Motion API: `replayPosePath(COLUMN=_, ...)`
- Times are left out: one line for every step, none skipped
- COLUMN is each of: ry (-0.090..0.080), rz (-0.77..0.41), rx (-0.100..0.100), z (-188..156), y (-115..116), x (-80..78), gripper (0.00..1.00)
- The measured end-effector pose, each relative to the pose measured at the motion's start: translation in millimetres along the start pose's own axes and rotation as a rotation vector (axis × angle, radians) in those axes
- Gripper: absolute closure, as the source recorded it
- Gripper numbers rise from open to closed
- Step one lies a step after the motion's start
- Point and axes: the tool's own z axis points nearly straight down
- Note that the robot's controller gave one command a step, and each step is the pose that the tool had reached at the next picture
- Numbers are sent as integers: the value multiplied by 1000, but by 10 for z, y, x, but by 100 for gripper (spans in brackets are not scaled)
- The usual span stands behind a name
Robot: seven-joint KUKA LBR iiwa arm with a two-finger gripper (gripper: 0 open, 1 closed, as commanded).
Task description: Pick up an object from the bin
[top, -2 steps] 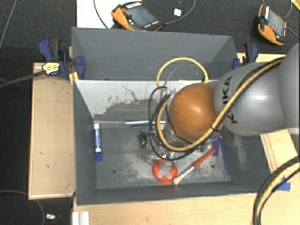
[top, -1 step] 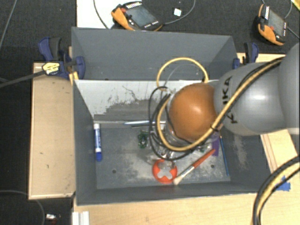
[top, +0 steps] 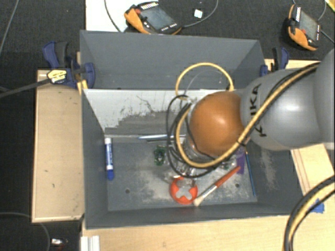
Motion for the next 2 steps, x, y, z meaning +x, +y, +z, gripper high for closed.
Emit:
replayPosePath(ry=3, rz=2, rx=-4, z=-248, y=10, x=2, gripper=100)
replayPosePath(ry=-3, rz=6, rx=1, z=-430, y=-6, x=-12, gripper=100)
